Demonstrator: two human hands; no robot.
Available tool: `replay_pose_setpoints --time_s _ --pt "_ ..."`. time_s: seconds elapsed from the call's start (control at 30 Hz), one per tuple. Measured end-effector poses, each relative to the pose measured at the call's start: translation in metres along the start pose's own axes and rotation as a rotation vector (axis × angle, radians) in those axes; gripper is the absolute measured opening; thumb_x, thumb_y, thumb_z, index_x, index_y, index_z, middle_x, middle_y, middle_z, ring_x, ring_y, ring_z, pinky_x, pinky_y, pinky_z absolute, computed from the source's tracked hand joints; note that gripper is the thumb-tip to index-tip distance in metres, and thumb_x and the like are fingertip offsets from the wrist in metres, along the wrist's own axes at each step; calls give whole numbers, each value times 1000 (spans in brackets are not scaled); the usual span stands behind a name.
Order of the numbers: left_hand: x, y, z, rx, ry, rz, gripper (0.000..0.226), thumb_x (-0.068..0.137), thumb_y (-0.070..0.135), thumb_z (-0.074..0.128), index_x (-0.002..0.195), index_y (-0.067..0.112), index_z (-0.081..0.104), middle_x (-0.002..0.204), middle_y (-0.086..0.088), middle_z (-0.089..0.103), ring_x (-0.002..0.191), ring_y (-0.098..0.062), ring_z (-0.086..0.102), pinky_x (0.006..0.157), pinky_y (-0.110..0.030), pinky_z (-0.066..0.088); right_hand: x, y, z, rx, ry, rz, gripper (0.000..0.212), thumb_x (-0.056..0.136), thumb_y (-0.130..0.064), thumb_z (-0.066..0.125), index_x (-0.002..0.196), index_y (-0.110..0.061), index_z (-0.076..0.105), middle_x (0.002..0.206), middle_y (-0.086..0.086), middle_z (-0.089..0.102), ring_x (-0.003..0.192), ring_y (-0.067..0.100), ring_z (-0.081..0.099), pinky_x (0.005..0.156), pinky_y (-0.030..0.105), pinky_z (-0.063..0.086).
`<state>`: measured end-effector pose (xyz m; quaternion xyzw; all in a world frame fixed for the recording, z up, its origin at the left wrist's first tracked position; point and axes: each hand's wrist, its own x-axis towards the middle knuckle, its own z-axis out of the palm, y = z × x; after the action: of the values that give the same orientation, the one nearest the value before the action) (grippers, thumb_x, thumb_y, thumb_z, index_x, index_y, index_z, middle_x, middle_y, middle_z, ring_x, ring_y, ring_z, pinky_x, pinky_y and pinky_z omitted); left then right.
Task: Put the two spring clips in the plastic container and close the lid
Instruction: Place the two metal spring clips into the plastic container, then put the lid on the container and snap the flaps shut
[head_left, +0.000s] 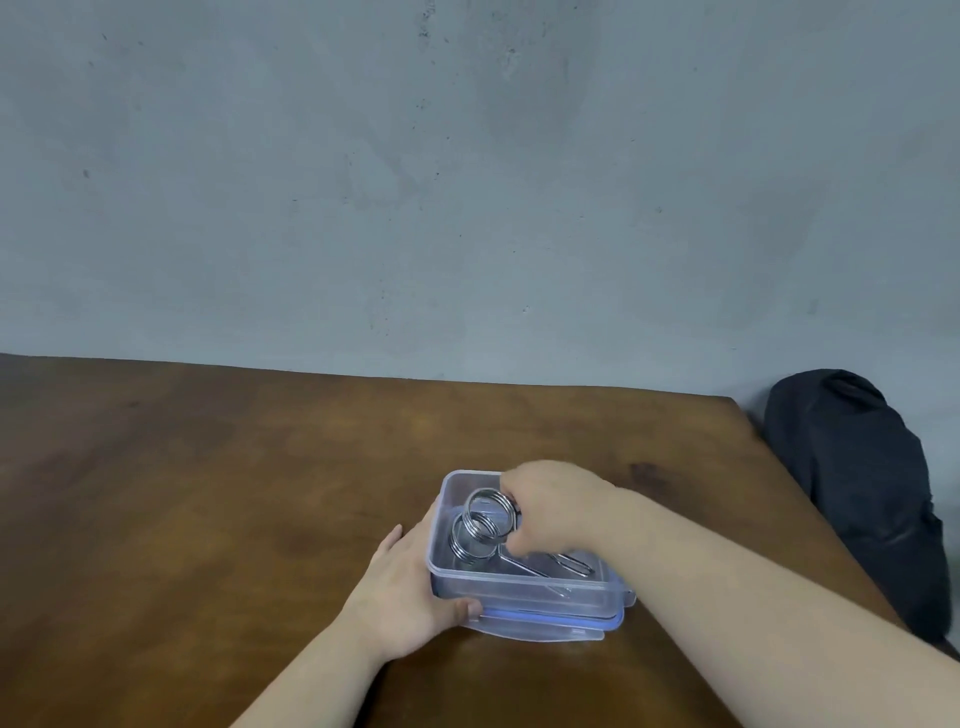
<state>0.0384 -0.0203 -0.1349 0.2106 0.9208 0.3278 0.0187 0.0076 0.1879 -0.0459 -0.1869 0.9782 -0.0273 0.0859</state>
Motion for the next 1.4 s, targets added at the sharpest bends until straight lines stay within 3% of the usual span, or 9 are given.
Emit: replay_pose_setpoints --time_s 0.33,0.53,0.73,0.87,1.0,1.1,1.17,1.27,1.4 --pt "2 -4 1 12 -7 -4 108 66 59 73 150 55 5 149 32 40 142 5 31 126 -42 5 -12 11 18 65 -35 20 21 86 -29 69 100 -13 65 102 6 64 84 23 61 73 40 54" --pt "2 -4 2 3 -17 -9 106 67 62 72 150 55 7 148 31 43 142 3 33 126 -44 6 -33 25 17 154 9 41 32 99 -33 56 126 -17 62 130 2 64 114 22 61 98 42 50" --pt "3 -15 7 -12 36 13 100 63 70 75 149 45 31 152 20 39 148 -14 27 123 -49 22 -68 17 17 146 60 -120 38 84 -60 67 92 -22 69 96 -9 65 94 13 55 87 31 46" --pt "-4 -13 8 -52 50 -130 97 59 78 73 142 37 46 169 4 7 154 -8 -13 126 -42 14 -73 14 32 -85 105 -180 29 91 -36 63 71 -16 57 75 1 55 82 24 52 80 33 35" --pt "-15 -3 6 35 -3 -141 121 50 90 66 152 37 31 167 12 -5 152 -6 -16 127 -39 11 -77 17 29 -86 144 -184 28 101 -33 56 77 -20 51 79 -2 51 78 22 49 93 34 37" --pt "-19 0 7 215 -29 -79 117 59 88 62 156 40 19 162 18 -8 152 -10 -19 127 -39 5 -77 24 23 -56 193 -154 32 102 -32 56 72 -21 50 75 -5 52 75 22 55 90 31 36" --pt "-21 -1 11 306 -6 123 82 74 82 57 147 48 37 161 22 5 154 -9 -7 125 -33 -3 -77 30 14 -57 229 -136 33 102 -31 56 71 -21 51 74 -6 49 74 21 54 89 31 35" --pt "-25 -12 17 407 10 372 33 88 66 52 107 45 70 121 27 68 129 -8 59 122 -22 3 -74 40 4 -38 258 -98 30 101 -32 56 74 -18 55 80 -3 56 80 24 58 95 32 37" --pt "-30 4 -1 335 154 577 26 102 48 44 99 39 68 100 25 74 104 2 69 105 -11 38 -73 53 -2 -27 255 -97 30 99 -35 60 74 -22 50 77 -8 48 76 16 47 93 32 38"
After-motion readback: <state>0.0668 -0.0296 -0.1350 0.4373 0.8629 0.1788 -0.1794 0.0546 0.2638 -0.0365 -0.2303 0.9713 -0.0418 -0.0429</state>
